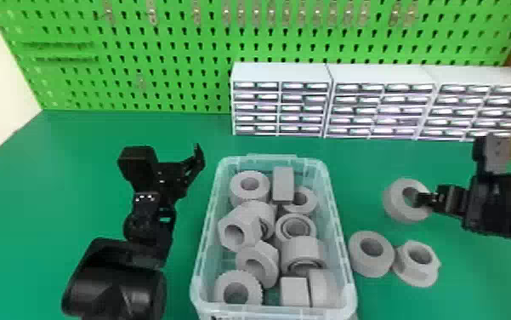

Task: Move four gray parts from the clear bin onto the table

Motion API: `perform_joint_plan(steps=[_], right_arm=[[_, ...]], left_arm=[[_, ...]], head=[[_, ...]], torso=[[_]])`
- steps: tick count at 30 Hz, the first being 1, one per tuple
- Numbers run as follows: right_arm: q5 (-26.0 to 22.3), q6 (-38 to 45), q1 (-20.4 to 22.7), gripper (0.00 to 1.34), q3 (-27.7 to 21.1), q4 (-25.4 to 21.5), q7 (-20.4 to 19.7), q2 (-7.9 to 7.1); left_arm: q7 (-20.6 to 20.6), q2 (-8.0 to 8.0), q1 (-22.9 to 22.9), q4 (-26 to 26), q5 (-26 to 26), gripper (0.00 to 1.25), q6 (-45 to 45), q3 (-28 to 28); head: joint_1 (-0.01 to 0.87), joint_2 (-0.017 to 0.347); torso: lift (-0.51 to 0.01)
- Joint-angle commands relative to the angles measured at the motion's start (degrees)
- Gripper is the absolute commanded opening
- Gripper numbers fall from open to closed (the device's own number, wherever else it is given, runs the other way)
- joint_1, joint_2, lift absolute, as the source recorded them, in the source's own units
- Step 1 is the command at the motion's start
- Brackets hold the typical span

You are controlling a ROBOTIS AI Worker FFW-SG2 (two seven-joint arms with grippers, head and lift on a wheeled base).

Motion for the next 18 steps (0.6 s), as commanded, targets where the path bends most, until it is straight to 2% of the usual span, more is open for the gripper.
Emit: perform_joint_plan(steps=[1,7,18], right_arm=[[1.1,-1.7,-0.2,0.31,0.0,3.6,0.0,-0.09],[3.4,-4.2,-0.2,0.31,-0.7,7.7,0.0,-0.01],[8.9,-5.5,0.1,0.31,-2.9,9.6,0.0,0.17]], left_arm=[[0.1,0.00,0.1,0.0,0.2,1.15,-0.2,0.0],[0.2,0.00,0.2,0.1,0.2,1.15,-0.3,-0.1],[0.3,0.00,0.2,0.1,0.3,1.15,-0.4,-0.4]], head=[[0.693,0.072],[0.693,0.072],[0.693,0.072]], torso=[[-0.052],[-0.052],[-0.052]])
